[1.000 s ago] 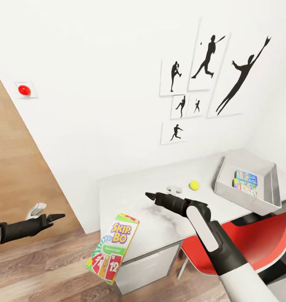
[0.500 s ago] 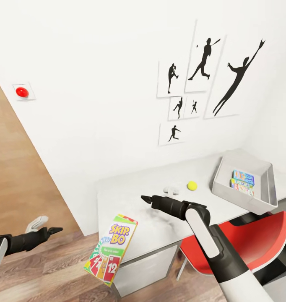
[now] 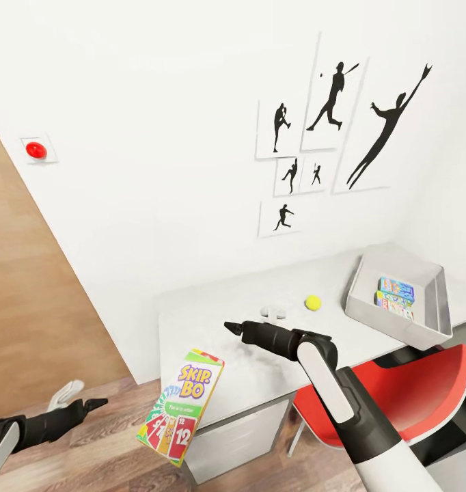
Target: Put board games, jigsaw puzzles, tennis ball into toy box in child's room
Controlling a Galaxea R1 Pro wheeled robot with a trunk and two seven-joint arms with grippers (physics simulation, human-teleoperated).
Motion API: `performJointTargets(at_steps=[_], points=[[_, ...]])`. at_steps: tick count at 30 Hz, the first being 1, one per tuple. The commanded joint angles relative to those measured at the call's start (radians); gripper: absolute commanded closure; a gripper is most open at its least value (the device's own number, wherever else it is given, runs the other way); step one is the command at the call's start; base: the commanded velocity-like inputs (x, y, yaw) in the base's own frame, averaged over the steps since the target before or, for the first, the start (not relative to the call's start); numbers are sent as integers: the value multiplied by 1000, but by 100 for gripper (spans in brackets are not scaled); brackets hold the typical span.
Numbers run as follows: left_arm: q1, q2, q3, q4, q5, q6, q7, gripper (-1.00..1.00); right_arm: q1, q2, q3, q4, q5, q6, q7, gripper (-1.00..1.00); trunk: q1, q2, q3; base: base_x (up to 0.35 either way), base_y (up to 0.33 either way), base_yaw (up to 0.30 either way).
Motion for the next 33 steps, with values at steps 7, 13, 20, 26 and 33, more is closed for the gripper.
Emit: performJointTargets(at_steps=[7, 13, 20, 26, 33], points=[[-1, -1, 2, 4, 56, 9, -20, -100, -1, -2, 2, -6, -9, 13, -8, -100, 1, -2, -2, 0, 0, 0], [-1, 4, 1, 4, 62, 10, -84, -100, -1, -2, -1, -97, -18, 113, -4, -100, 1, -2, -2, 0, 0, 0], [-1, 14, 1, 4, 62, 16, -142, -100, -1, -2, -3, -115, -24, 134, -4, -100, 1, -2, -2, 0, 0, 0], [-1, 20, 1, 4, 64, 18, -150, -100, -1, -3, -4, -116, -24, 134, -2, -100, 20, -37, -18, 0, 0, 0], [-1, 21, 1, 4, 65, 18, -153, -100, -1, -5, -6, -117, -24, 134, 2, -100, 47, -86, -40, 0, 0, 0]])
